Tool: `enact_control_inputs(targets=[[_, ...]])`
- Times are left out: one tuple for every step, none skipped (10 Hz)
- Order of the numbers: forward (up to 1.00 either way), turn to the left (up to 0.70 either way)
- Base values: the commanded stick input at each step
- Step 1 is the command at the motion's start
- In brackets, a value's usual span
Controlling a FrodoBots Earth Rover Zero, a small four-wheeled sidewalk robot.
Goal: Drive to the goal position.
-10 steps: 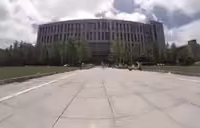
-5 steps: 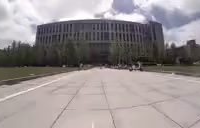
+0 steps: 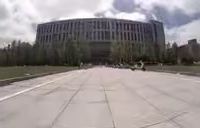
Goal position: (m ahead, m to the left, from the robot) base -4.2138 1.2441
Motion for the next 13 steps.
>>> enact_control_inputs(targets=[[1.0, -0.06], [1.0, -0.04], [1.0, -0.02], [1.0, 0.0], [1.0, 0.0], [1.0, 0.0], [1.0, 0.0], [1.0, -0.01], [1.0, -0.03], [1.0, 0.0], [1.0, 0.0], [1.0, 0.0], [1.0, 0.0]])
